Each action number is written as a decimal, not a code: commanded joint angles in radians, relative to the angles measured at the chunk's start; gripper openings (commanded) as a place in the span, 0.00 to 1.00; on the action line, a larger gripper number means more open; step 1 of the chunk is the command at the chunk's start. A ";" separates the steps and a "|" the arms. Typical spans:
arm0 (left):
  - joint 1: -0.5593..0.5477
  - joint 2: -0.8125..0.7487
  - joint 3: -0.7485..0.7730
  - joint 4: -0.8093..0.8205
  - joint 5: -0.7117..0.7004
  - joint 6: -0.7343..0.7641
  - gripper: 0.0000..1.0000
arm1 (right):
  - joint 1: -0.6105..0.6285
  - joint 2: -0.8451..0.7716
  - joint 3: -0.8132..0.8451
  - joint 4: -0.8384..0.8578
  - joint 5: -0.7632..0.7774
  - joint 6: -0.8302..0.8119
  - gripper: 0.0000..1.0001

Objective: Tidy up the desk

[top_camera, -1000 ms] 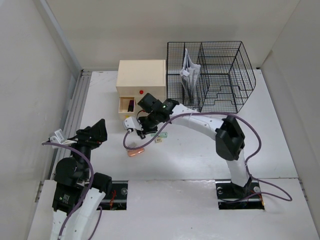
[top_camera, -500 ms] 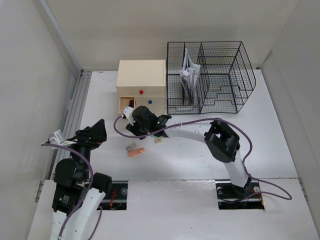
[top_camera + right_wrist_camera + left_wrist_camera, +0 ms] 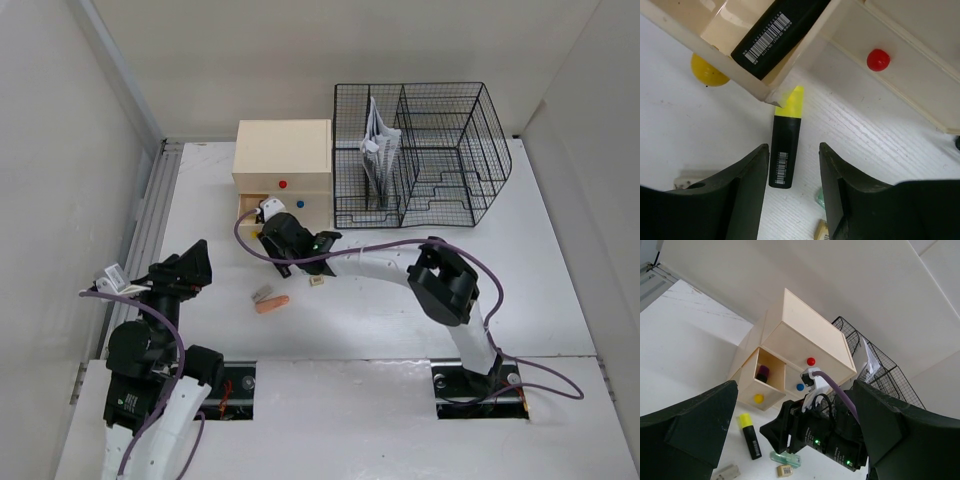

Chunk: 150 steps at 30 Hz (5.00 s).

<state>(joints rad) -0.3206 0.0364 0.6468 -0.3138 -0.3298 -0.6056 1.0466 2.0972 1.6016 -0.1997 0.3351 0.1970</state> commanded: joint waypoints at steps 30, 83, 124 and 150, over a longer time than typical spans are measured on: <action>-0.005 -0.027 0.007 0.021 -0.015 0.024 0.99 | 0.030 0.142 -0.014 0.048 -0.022 0.082 0.50; -0.005 -0.036 0.016 0.019 -0.034 0.024 0.99 | 0.039 -0.002 -0.241 0.178 0.001 0.035 0.00; -0.005 -0.027 0.016 0.028 -0.034 0.024 0.99 | -0.114 -0.046 0.491 -0.377 -0.432 -0.489 0.00; -0.005 -0.046 0.016 0.028 -0.034 0.024 0.99 | -0.146 0.083 0.731 -0.630 -0.498 -0.219 0.00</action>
<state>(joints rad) -0.3206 0.0143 0.6472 -0.3195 -0.3565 -0.5991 0.9028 2.1693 2.2768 -0.8204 -0.1711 -0.1013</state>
